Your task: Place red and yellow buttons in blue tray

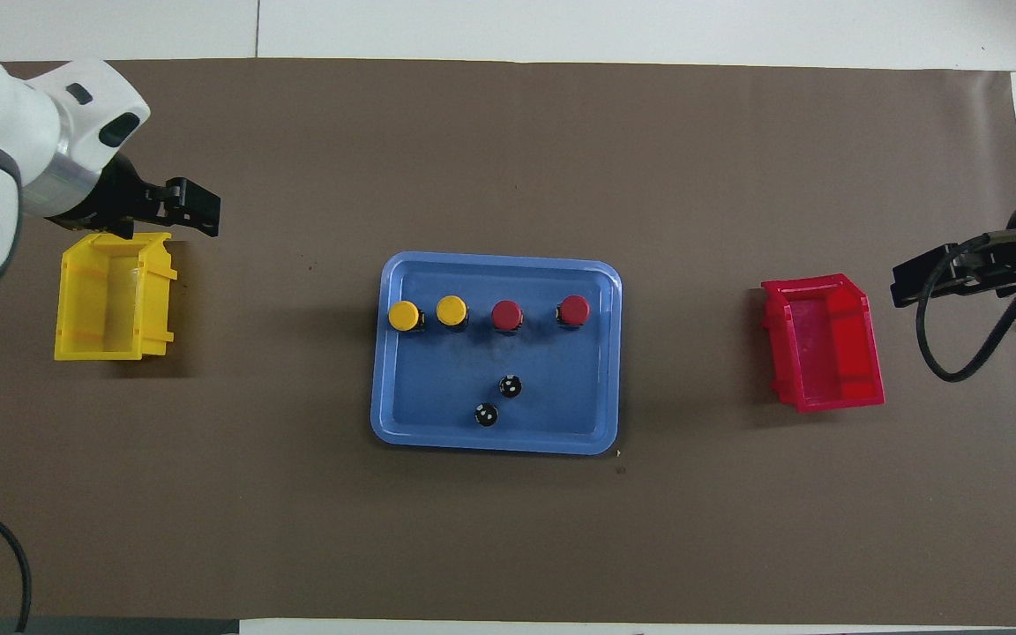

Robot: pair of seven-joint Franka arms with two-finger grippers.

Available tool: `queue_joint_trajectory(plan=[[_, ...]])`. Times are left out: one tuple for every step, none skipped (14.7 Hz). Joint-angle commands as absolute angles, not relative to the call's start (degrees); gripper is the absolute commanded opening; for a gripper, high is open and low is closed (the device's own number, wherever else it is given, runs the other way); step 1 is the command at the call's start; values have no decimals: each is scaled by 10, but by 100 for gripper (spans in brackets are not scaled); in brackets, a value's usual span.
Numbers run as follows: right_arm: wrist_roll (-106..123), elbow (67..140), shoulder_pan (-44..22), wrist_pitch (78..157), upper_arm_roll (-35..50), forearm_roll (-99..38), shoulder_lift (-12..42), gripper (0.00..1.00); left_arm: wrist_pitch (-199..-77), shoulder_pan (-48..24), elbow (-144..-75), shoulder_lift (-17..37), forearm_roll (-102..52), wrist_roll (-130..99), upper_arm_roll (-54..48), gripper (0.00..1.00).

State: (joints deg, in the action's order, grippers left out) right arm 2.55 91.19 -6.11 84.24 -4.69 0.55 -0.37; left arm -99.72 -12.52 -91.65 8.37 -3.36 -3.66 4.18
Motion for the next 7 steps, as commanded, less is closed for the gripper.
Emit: queue_joint_trajectory(plan=[[26,925,-61,840,-47,4,-18,100,-937,-99,-896,54,-33,-15,38,100],[26,925,-61,840,-47,4,-18,100,-913,-96,-882,52,-35,-2,38,100],[26,925,-60,840,-47,4,-18,100,-900,-96,-880,34,-35,5,35,100],[26,925,-60,840,-47,4,-18,100,-896,-97,-889,10,-35,7,34,100],[26,925,-60,840,-47,4,-18,100,-893,-97,-901,-2,-35,6,34,100],[26,926,-61,840,-47,4,-18,100,-892,-97,-899,-7,-35,5,34,100],[26,925,-61,841,-47,4,-18,100,-889,-97,-899,-8,-35,6,34,100]])
